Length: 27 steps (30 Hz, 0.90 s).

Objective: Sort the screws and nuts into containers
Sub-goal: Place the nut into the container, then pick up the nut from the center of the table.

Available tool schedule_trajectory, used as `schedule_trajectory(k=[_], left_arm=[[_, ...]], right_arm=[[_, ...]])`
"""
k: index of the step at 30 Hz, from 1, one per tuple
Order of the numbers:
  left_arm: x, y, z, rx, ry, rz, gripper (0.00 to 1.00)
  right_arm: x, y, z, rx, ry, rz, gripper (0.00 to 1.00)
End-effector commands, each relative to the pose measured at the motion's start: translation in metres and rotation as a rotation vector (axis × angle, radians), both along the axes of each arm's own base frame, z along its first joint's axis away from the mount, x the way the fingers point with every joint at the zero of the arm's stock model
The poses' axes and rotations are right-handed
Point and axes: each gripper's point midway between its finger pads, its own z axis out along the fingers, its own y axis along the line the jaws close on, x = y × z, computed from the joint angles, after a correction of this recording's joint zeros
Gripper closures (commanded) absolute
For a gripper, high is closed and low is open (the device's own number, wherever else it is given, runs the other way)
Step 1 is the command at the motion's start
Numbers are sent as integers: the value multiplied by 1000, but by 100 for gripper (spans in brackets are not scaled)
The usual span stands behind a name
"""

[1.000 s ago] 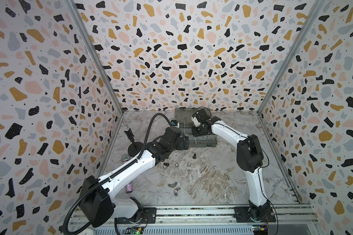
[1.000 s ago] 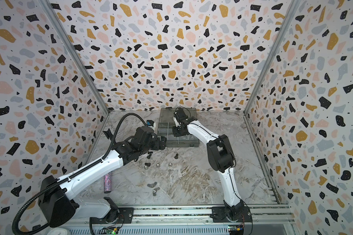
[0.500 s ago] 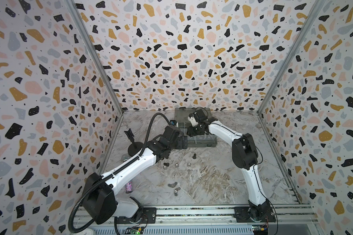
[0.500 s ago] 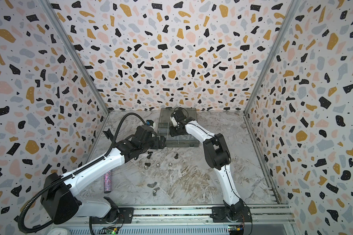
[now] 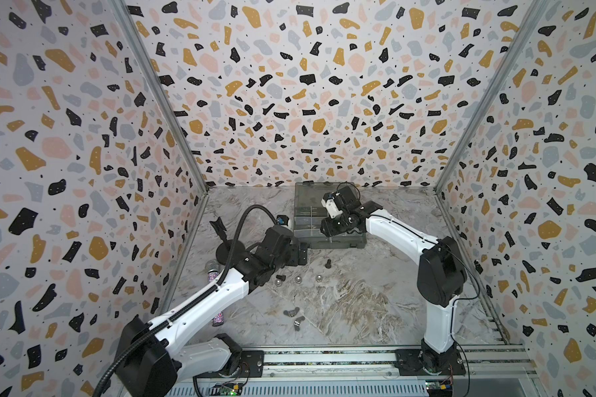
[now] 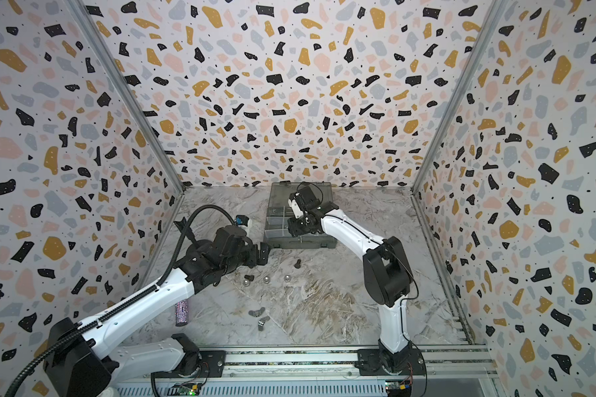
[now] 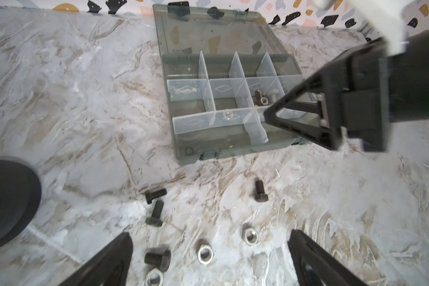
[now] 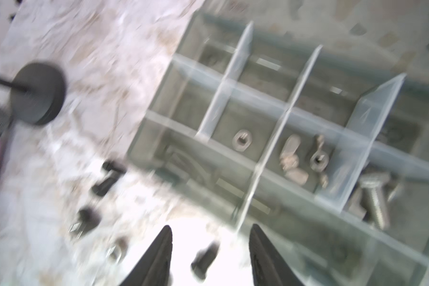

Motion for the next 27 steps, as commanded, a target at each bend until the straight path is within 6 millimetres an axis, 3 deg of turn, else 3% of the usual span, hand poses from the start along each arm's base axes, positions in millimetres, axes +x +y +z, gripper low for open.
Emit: schedule_trajectory(k=[1,7,12,17,27], left_arm=[[-13,11,-5,-7,14,10,0],[-37,24,-11,-51,35,25,0],[-50,34,-16,-71,41,41,0],[-55,35,-12,-105,33,43,0],[-56,37,-10,-108,24,55,0]], right_arm=[[-49,-3,-17,-56,46,38,50],[-113,-5,-55,-69,122,80,51],[-137,-2,-74,-66,150,95,51],[-141,4,-88,-80,160,107,49],[-130,16,-101,-121,163,129,52]])
